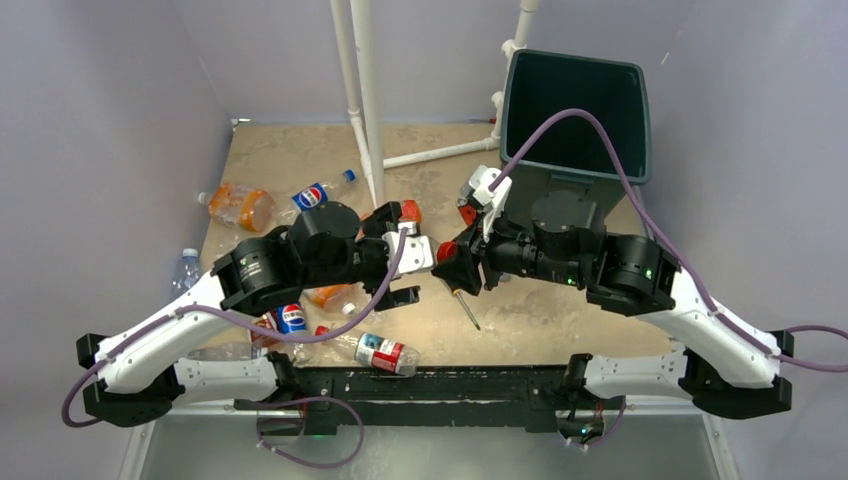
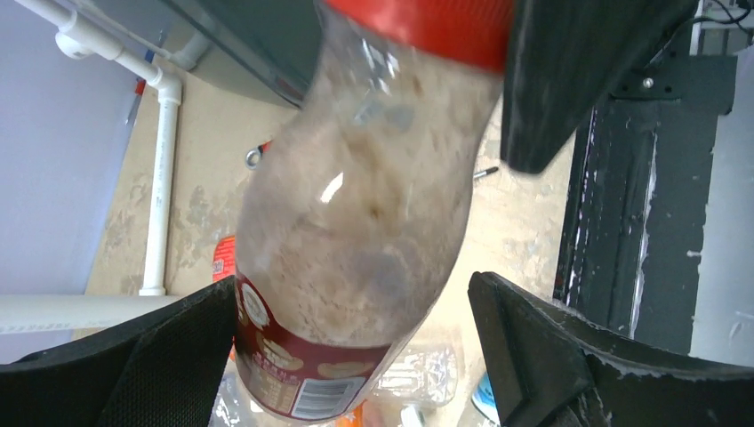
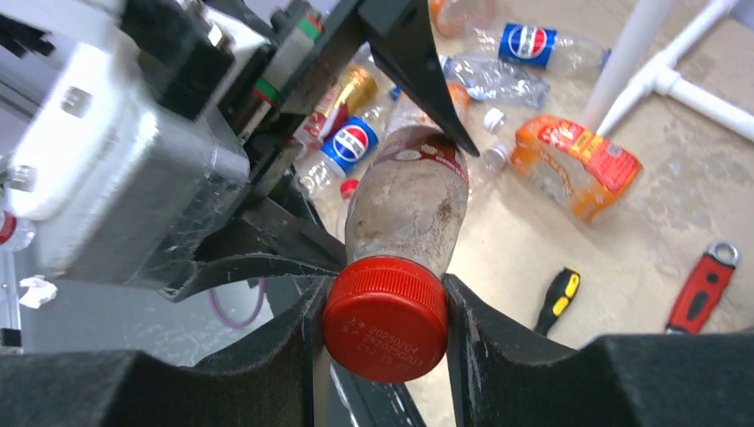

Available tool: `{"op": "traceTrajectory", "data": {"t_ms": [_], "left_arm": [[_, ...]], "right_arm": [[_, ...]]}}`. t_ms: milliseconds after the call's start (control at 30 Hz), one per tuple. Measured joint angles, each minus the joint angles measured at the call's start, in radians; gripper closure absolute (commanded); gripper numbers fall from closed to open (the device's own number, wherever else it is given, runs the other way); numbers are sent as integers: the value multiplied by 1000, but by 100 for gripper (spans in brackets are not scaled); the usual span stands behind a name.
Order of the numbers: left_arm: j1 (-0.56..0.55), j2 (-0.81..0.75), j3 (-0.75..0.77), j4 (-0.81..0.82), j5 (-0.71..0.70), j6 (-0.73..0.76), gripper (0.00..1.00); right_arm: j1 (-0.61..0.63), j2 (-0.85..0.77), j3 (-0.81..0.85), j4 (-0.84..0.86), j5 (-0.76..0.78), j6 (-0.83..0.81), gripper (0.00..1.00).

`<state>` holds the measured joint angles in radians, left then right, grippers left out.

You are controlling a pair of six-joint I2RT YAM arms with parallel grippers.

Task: Put the plastic bottles in the bin
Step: Place the plastic bottle in the trash bin.

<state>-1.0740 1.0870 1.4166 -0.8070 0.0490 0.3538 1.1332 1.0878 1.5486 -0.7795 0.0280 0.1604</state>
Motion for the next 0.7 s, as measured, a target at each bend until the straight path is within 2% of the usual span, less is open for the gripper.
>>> {"op": "traceTrajectory", "data": {"t_ms": [100,200,267,467,567,633,667,700], "left_arm": [[0,-48,-51,10,10,17,5],[0,-85,-76,36,27,26,14],[0,-101,-84,60,46,29,21],[-2,-124,-91,77,103,33,53],[-1,-126,-92,80,114,31,60],[-2,-130,-98,83,118,26,70],[-2,-133,-102,84,121,24,76],[-2,-135,-105,84,122,23,84]], "right_arm": [[0,8,30,-3,-51,-7,100],[0,16,40,-6,-103,-13,100],[0,24,41,-7,-133,-19,100],[-2,45,56,0,-180,-30,100],[-3,45,59,-2,-189,-30,100],[-5,47,60,-4,-200,-29,100],[-6,48,60,-6,-204,-28,87],[-7,51,63,-8,-208,-27,70]]}}
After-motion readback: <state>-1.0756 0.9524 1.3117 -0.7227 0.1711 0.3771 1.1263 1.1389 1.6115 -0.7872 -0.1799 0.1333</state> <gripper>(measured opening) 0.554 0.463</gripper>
